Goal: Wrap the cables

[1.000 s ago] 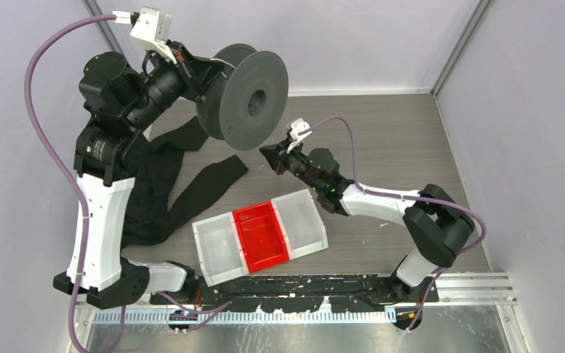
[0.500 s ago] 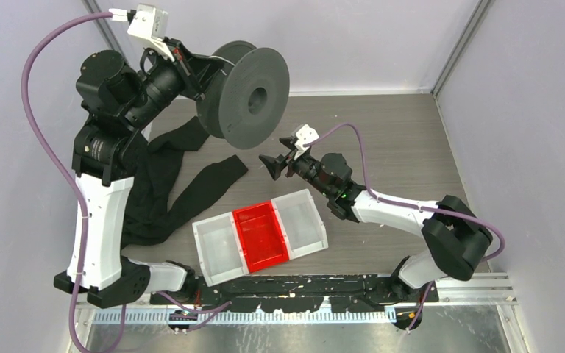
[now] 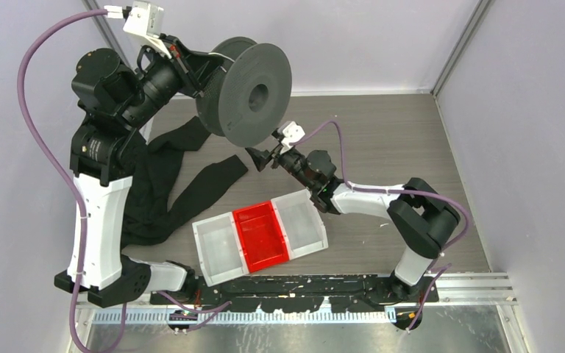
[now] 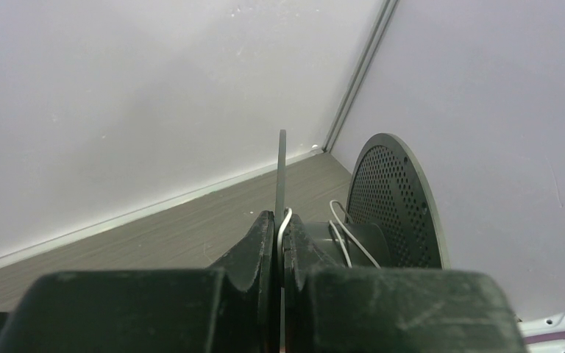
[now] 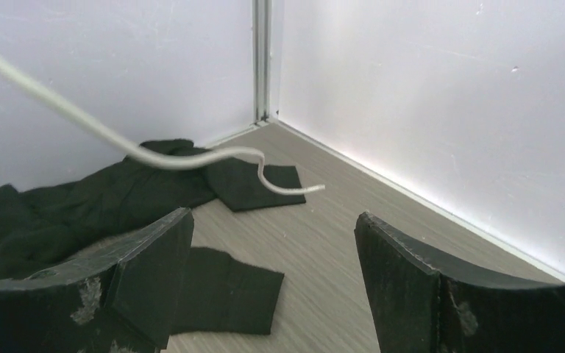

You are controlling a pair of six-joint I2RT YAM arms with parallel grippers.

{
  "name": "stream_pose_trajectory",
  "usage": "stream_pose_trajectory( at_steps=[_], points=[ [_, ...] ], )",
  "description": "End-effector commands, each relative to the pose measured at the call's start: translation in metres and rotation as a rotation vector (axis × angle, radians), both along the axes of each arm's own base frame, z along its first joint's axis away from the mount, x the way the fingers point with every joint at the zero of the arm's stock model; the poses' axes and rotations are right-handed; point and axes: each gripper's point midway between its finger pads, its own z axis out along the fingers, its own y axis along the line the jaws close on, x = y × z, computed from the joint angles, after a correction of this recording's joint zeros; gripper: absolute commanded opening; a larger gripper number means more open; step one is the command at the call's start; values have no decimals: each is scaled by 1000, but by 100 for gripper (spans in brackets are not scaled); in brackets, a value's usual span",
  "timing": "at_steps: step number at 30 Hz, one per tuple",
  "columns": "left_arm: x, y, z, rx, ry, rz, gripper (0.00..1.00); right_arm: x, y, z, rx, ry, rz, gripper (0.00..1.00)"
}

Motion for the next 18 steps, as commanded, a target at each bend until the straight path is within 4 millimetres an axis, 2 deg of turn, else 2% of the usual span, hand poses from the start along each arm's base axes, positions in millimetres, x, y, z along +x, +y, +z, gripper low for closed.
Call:
stream_pose_trajectory(
  at_steps=[1, 6, 7, 14, 18],
  points=[
    [-18, 3, 39, -63, -113, -23, 0, 7, 2, 63, 164, -123, -36, 84],
    [-20, 3, 39, -65, -113, -28, 0, 9, 7, 73, 199, -140, -45, 79],
    [-21, 3, 39, -66, -112, -26, 0, 10, 7, 74, 205, -140, -48, 72],
    [-19, 3, 38, -70, -109, -24, 0, 6, 7, 65, 192, -124, -34, 3],
    [-12, 5, 35, -74, -99, 2, 0, -4, 4, 47, 162, -66, -16, 1]
  ],
)
